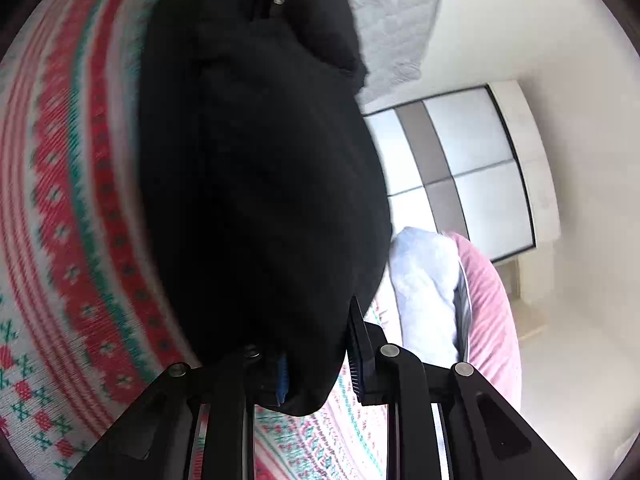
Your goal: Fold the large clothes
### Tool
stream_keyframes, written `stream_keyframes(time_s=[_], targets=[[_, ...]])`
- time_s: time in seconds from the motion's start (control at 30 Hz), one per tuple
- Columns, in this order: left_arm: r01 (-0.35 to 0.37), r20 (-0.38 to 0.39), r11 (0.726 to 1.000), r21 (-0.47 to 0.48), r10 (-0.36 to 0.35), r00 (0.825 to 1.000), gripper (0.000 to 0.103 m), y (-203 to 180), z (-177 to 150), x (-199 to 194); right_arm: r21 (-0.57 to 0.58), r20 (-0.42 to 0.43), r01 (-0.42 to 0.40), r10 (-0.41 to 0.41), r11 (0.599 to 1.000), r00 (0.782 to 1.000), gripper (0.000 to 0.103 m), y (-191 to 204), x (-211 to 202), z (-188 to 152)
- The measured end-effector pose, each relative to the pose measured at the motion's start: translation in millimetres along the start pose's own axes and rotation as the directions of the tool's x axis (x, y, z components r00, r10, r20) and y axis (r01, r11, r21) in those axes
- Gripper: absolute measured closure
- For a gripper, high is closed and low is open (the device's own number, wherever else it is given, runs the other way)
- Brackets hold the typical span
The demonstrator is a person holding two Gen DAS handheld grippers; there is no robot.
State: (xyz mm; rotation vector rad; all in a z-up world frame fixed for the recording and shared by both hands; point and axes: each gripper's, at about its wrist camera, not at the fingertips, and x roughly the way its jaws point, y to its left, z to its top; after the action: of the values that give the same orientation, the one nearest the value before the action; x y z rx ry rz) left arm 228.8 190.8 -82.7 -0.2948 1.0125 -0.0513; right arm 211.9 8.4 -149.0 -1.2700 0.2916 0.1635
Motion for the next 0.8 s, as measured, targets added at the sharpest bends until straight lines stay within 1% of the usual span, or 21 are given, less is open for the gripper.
stream_keyframes(time_s=[0.03,0.1,0.17,0.23,0.37,0.43,0.5,0.57,0.6,0.63,0.67,0.7,0.73,0.77,0.8], targets=[[0.005,0.0,1.0,0.0,-0.005,1.0,0.042,1.8,-1.2,0.3,-0.017,0.0,-0.021,0.021,1.0,1.0,0.08,3.6,2.6,-3.4],[0.004,0.008,1.0,0.013,-0.004,1.0,0.041,2.8,-5.2,-2.3,-0.017,0.007,-0.037,0.037,0.999,0.999,0.08,2.3,6.0,-11.4],[-0.026,0.025,0.999,0.037,0.025,0.999,0.041,-0.7,-9.9,-4.4,0.002,0.01,-0.057,0.057,0.998,0.998,0.08,-4.0,12.5,-9.2],[-0.05,0.039,0.998,0.042,0.048,0.998,0.041,-7.4,-10.8,-5.0,0.032,0.011,-0.072,0.071,0.997,0.997,0.08,-9.8,14.7,-6.5],[-0.081,0.053,0.995,0.058,0.078,0.996,0.041,-14.2,-11.0,-4.6,0.036,0.013,-0.074,0.074,0.997,0.997,0.079,-20.1,23.2,-3.6],[-0.078,0.051,0.995,0.059,0.075,0.996,0.041,-14.0,-10.4,-3.1,0.033,0.015,-0.065,0.064,0.997,0.998,0.076,-15.6,22.7,-7.7],[-0.074,0.049,0.996,0.059,0.072,0.996,0.041,-13.3,-8.9,-1.5,0.025,0.015,-0.03,0.029,0.999,0.999,0.074,-8.7,17.4,-4.7],[-0.081,0.051,0.994,0.067,0.078,0.996,0.041,-13.9,-9.0,-1.3,0.013,0.02,0.003,-0.003,1.0,1.0,0.07,0.5,2.7,-2.5],[-0.083,0.052,0.994,0.069,0.08,0.995,0.041,-15.1,-8.4,-0.8,0.009,0.021,0.008,-0.008,1.0,1.0,0.067,-1.3,0.4,-1.4],[-0.084,0.052,0.994,0.07,0.08,0.995,0.041,-15.2,-8.5,-0.7,0.019,0.013,-0.01,0.01,1.0,1.0,0.064,-8.4,-2.7,0.9],[-0.083,0.052,0.994,0.071,0.079,0.995,0.041,-14.8,-8.4,-0.9,0.033,0.011,-0.028,0.027,0.999,1.0,0.058,-12.3,-7.8,2.7],[-0.079,0.051,0.994,0.07,0.075,0.996,0.041,-13.9,-7.9,-0.8,0.051,0.026,-0.057,0.056,0.997,0.998,0.047,-19.6,-13.9,3.5],[-0.074,0.049,0.995,0.067,0.071,0.996,0.041,-12.7,-6.8,-0.4,0.074,0.075,-0.118,0.112,0.99,0.991,0.035,-31.2,-27.5,4.6],[-0.069,0.046,0.996,0.064,0.066,0.997,0.04,-11.8,-6.2,-0.2,0.086,0.115,-0.166,0.156,0.982,0.981,0.031,-42.0,-33.0,4.5],[-0.069,0.046,0.996,0.064,0.066,0.997,0.04,-12.0,-6.7,-0.6,0.129,0.189,-0.263,0.236,0.956,0.953,0.028,-59.4,-47.1,5.1]])
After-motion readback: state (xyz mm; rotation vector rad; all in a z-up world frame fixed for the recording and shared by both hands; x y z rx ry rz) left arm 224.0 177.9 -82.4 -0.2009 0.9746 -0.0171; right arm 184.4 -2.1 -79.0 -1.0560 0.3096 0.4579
